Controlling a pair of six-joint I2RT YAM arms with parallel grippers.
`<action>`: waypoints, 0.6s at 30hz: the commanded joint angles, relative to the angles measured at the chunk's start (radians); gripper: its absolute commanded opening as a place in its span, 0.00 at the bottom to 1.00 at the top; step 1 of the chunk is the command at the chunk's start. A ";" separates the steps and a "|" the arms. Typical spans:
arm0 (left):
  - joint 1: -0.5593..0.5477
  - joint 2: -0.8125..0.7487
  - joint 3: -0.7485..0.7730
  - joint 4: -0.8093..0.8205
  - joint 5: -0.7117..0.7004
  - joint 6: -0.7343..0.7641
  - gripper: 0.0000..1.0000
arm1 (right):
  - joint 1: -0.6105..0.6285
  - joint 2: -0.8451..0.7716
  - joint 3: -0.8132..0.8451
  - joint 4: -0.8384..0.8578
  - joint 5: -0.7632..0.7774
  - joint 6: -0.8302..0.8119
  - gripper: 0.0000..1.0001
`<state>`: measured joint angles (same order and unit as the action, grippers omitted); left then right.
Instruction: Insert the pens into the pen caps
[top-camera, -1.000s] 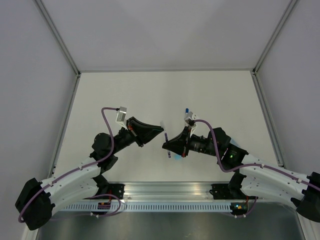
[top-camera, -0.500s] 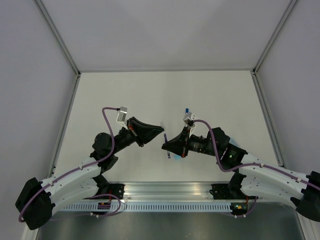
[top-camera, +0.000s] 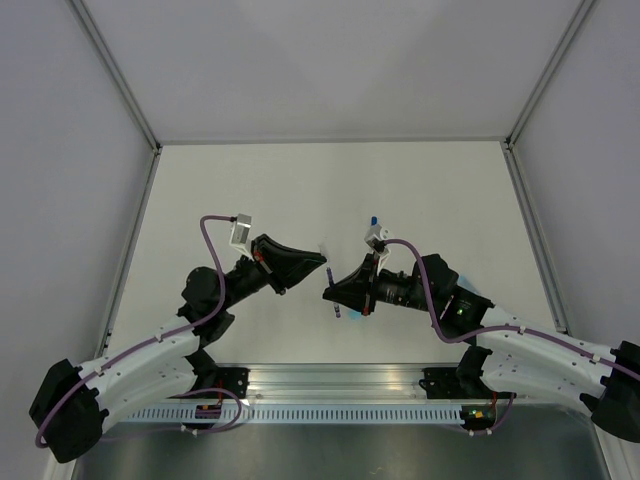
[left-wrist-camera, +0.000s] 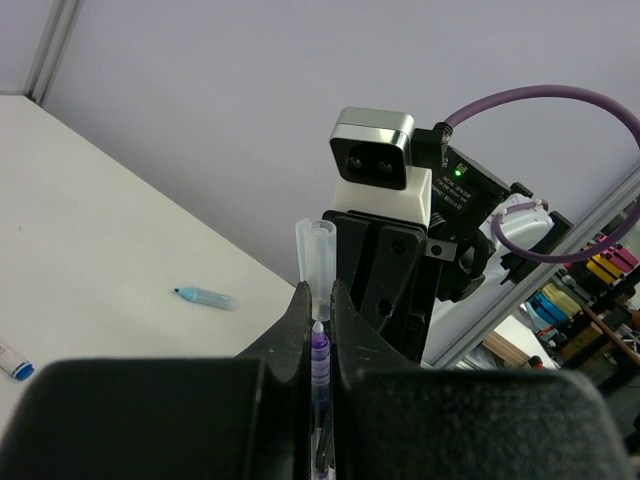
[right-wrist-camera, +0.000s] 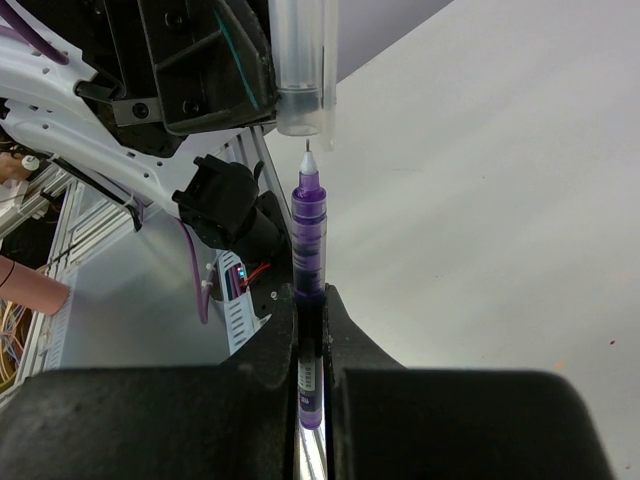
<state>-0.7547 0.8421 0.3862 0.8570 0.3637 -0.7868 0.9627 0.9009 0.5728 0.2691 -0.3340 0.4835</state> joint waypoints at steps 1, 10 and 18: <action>-0.003 -0.021 0.037 0.022 -0.005 0.008 0.02 | -0.001 0.001 0.039 0.018 0.009 0.006 0.00; -0.003 -0.005 0.026 0.030 0.007 0.011 0.02 | -0.002 0.000 0.041 0.013 0.026 0.007 0.00; -0.003 0.023 0.016 0.063 0.023 0.006 0.02 | -0.002 -0.005 0.041 0.009 0.035 0.007 0.00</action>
<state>-0.7547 0.8574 0.3866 0.8665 0.3676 -0.7868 0.9619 0.9016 0.5728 0.2680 -0.3119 0.4850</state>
